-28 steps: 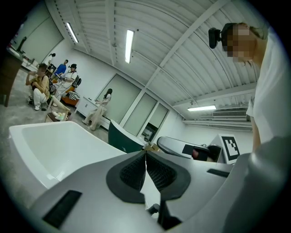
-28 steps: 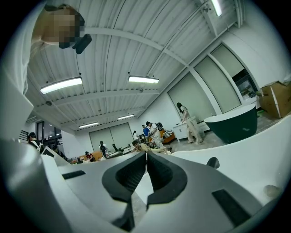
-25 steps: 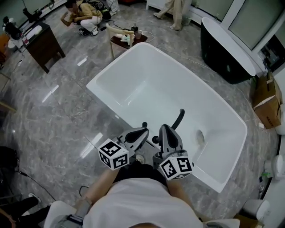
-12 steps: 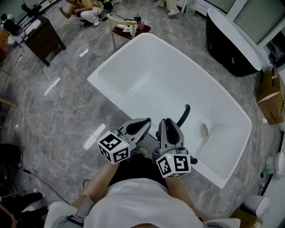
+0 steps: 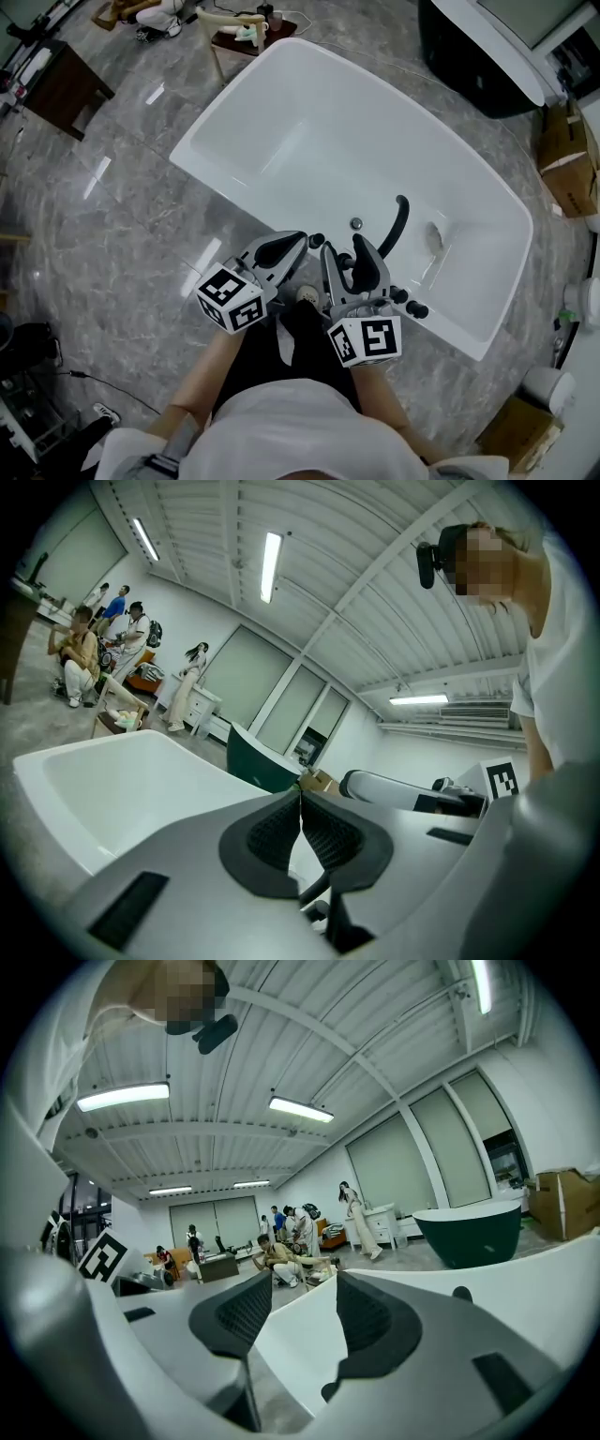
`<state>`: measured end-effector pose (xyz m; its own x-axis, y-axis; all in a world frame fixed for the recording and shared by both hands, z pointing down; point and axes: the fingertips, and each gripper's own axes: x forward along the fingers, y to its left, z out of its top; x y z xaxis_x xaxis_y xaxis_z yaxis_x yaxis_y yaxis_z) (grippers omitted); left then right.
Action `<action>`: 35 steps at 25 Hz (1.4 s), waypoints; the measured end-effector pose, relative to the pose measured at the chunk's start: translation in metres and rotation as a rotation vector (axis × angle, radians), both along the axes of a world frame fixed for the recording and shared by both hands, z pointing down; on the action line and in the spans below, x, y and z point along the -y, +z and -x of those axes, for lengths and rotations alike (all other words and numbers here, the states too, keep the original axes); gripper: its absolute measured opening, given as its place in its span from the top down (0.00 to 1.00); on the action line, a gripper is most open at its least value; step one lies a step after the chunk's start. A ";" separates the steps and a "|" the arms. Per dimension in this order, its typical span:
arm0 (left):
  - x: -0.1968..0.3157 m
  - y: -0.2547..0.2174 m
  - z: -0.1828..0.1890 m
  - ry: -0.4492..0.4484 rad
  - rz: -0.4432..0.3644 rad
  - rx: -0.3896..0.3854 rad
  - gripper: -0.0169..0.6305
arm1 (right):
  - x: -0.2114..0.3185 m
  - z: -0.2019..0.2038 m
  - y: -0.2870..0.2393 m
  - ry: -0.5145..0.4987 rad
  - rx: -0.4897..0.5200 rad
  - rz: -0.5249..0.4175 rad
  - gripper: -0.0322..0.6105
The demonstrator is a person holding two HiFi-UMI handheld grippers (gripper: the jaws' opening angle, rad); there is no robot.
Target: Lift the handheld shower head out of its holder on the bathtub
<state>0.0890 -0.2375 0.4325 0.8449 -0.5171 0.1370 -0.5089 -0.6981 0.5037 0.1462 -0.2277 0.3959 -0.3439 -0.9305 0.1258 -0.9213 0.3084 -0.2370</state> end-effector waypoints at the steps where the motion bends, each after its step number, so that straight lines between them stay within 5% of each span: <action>1: 0.002 0.005 0.002 0.004 0.010 0.001 0.95 | 0.001 0.002 0.005 0.004 -0.017 0.010 0.62; 21: 0.022 0.092 0.013 0.076 0.113 0.034 0.95 | 0.026 0.016 0.100 0.061 -0.104 0.161 0.62; 35: 0.031 0.153 0.017 0.041 0.163 0.023 0.95 | 0.036 0.019 0.162 0.054 -0.205 0.194 0.62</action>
<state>0.0715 -0.2684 0.5857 0.8605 -0.4519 0.2354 -0.4943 -0.6286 0.6004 0.1274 -0.2640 0.5583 -0.2435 -0.8985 0.3651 -0.9699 0.2247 -0.0939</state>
